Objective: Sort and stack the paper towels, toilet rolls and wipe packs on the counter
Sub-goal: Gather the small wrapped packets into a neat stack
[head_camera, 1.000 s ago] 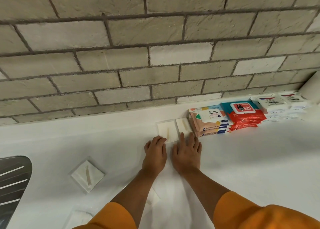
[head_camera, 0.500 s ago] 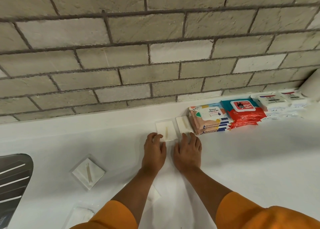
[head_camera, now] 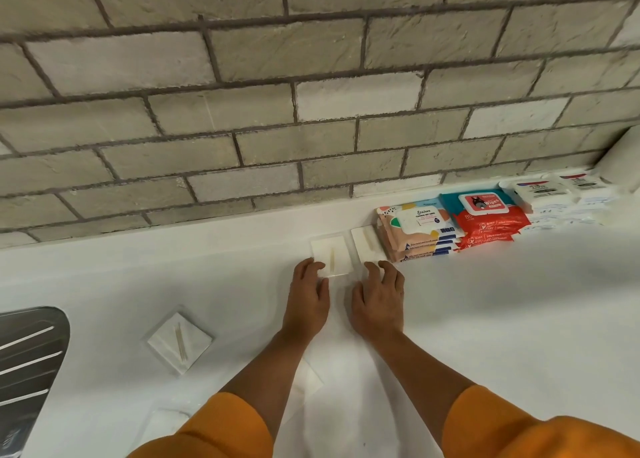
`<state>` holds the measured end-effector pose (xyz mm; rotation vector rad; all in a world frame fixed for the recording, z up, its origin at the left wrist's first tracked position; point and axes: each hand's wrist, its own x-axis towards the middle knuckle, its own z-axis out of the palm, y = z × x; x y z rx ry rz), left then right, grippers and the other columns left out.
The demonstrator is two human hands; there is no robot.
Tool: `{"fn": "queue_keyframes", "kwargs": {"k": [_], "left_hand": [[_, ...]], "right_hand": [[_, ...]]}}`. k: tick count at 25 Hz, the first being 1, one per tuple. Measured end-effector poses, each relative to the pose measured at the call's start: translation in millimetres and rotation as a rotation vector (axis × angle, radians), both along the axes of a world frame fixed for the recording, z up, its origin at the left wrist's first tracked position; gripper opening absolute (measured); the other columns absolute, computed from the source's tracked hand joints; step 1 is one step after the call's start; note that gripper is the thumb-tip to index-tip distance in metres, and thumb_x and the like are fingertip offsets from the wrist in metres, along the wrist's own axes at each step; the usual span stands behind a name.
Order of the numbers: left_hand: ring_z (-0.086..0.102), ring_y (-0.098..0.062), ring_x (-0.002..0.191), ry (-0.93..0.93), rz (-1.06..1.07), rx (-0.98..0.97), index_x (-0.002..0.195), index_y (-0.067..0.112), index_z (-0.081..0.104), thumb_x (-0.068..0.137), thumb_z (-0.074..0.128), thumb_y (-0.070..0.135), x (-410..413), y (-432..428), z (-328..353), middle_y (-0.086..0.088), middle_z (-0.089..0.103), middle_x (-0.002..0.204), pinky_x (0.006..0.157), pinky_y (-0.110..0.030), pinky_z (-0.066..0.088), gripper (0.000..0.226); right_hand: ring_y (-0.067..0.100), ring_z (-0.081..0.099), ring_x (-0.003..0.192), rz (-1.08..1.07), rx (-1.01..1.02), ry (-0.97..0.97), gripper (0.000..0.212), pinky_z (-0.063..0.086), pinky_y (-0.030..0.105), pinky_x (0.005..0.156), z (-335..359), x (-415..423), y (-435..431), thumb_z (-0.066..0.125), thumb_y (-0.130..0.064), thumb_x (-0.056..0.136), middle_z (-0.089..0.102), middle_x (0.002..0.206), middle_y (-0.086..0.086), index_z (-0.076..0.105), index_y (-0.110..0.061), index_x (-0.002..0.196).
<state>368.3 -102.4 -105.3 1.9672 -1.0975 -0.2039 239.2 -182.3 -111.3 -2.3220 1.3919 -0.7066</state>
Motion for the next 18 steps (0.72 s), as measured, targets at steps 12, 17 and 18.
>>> {"fn": "queue_keyframes", "kwargs": {"k": [12, 17, 18], "left_hand": [[0.064, 0.003, 0.102, 0.412, -0.055, 0.178, 0.111, 0.032, 0.068, 0.097, 0.063, 0.024, 0.8, 126.7, 70.9, 0.019, 0.068, 0.110, 0.086, -0.010, 0.046, 0.016], [0.068, -0.004, 0.089, 0.390, 0.078, 0.177, 0.095, 0.032, 0.070, 0.095, 0.066, 0.016, -22.9, 206.5, 71.0, 0.023, 0.070, 0.092, 0.074, -0.013, 0.053, 0.016], [0.068, -0.006, 0.084, 0.368, 0.128, 0.164, 0.093, 0.031, 0.070, 0.093, 0.067, 0.014, -25.0, 219.7, 70.2, 0.022, 0.070, 0.088, 0.070, -0.015, 0.054, 0.017]], "right_hand": [[0.028, 0.065, 0.080, 0.178, 0.006, -0.090, 0.032, 0.053, 0.037, 0.071, -3.4, -60.9, 67.4, 0.059, -0.014, 0.075, 0.069, 0.089, 0.001, 0.071, -0.015, 0.105], [0.023, 0.065, 0.088, 0.298, 0.014, 0.037, 0.030, 0.048, 0.038, 0.075, -3.6, -63.2, 119.6, 0.062, -0.028, 0.075, 0.067, 0.098, -0.007, 0.070, -0.027, 0.103], [0.022, 0.063, 0.093, 0.340, 0.020, 0.055, 0.031, 0.047, 0.037, 0.078, -2.9, -62.5, 132.7, 0.062, -0.030, 0.077, 0.065, 0.103, -0.007, 0.069, -0.029, 0.106]]}}
